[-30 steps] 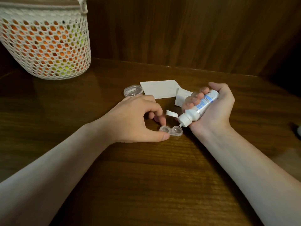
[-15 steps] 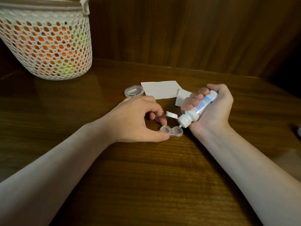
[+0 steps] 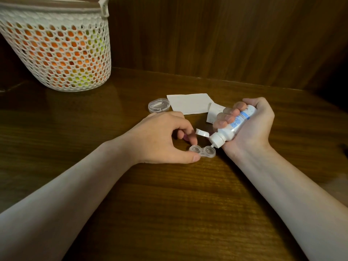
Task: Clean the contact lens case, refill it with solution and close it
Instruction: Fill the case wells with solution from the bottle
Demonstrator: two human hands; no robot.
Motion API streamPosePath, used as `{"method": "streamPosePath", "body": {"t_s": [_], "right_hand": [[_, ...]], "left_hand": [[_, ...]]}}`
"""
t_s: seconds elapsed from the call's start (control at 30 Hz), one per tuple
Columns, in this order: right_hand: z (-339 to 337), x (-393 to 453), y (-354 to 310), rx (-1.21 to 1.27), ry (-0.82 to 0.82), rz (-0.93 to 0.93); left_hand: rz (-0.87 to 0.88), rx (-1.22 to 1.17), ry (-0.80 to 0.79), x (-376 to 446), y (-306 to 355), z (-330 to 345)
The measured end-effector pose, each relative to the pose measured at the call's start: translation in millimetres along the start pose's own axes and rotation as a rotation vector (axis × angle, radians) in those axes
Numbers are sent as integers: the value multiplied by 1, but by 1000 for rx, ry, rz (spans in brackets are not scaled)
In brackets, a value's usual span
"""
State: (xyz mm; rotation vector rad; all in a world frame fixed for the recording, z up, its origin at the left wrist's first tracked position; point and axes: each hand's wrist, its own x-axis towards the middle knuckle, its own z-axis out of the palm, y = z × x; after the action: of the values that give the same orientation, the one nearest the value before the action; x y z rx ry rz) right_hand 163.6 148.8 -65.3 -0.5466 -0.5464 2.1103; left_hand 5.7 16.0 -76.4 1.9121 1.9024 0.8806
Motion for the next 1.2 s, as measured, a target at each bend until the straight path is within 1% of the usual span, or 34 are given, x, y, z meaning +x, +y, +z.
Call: {"method": "streamPosePath", "body": {"t_s": [0.6, 1.2], "right_hand": [[2, -1, 2, -22, -5, -7], [4, -2, 2, -18, -13, -9]], "left_hand": [[-24, -22, -42, 0, 1, -2], [-9, -47, -38, 0, 1, -1]]}}
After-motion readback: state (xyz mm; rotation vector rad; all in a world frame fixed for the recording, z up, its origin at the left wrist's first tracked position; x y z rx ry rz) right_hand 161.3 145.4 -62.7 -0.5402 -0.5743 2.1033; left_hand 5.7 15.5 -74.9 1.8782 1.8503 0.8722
